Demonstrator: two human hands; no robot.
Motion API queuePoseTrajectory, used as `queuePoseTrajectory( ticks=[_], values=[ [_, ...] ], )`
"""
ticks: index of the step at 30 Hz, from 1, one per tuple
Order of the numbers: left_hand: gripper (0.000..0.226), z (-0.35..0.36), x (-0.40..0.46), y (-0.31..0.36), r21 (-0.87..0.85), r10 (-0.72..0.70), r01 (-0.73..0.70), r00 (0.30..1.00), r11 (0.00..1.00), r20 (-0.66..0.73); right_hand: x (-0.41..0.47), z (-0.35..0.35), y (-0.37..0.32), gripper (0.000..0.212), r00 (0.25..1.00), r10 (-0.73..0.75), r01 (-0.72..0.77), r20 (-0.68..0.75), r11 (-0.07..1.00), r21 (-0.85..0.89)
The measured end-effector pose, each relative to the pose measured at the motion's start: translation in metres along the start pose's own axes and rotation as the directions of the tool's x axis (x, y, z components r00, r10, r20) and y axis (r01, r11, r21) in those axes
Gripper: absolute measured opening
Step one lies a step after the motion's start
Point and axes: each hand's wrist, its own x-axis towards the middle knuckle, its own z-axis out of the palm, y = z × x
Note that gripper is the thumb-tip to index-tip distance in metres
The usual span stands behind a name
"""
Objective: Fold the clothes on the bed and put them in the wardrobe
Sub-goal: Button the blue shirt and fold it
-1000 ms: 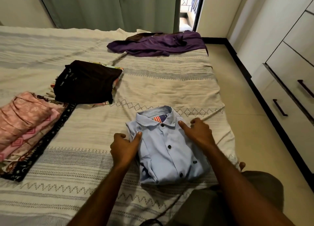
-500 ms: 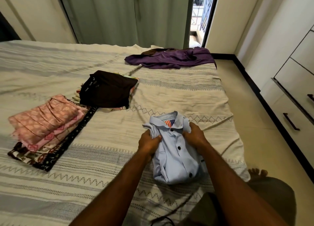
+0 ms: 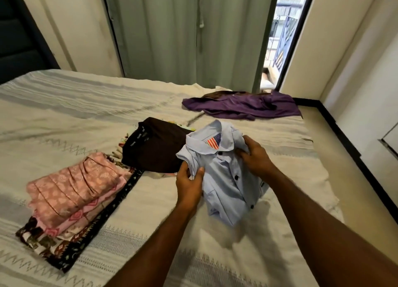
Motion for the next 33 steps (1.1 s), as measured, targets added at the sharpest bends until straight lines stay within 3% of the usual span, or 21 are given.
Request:
queuePoseTrajectory(
  ticks=[6,10,14,18,21,24,27,33],
  values=[
    [0.059,-0.016,0.054,0.014,-0.074,0.009,-0.014,0.997,0.997,-0.073,0.088,0.023,-0.041,0.055,0.992,-0.027,0.044,0.124,0.989,-0.143],
    [0.055,-0.042,0.094,0.022,-0.079,0.023,-0.037,0.985,0.996,-0.171,0.142,0.053,-0.079,0.054,0.96,-0.126,0.173,0.248,0.969,-0.177],
    [0.048,-0.079,0.136,0.017,-0.095,-0.031,-0.002,0.939,0.996,-0.342,0.177,0.102,-0.119,0.06,0.93,-0.132,0.224,0.342,0.943,-0.244],
    [0.046,-0.104,0.169,0.003,-0.142,-0.214,0.173,0.909,0.975,-0.358,0.18,0.141,-0.132,0.067,0.869,-0.083,0.281,0.489,0.895,-0.347],
    [0.047,-0.111,0.167,-0.007,-0.099,-0.3,0.283,0.879,0.954,-0.372,0.166,0.155,-0.109,0.069,0.865,-0.034,0.253,0.501,0.892,-0.375],
    [0.056,-0.112,0.156,-0.004,0.137,-0.175,0.27,0.86,0.953,-0.479,0.154,0.156,-0.082,0.049,0.881,0.005,0.184,0.473,0.917,-0.353],
    [0.059,-0.11,0.15,0.01,0.42,0.011,0.302,0.801,0.856,-0.598,0.141,0.141,-0.069,0.031,0.909,-0.007,0.155,0.417,0.934,-0.322],
    [0.03,-0.046,0.13,0.038,0.535,0.18,0.005,0.939,0.845,-0.293,0.09,0.071,-0.034,0.018,0.969,-0.012,0.079,0.246,0.961,-0.264]
  ],
)
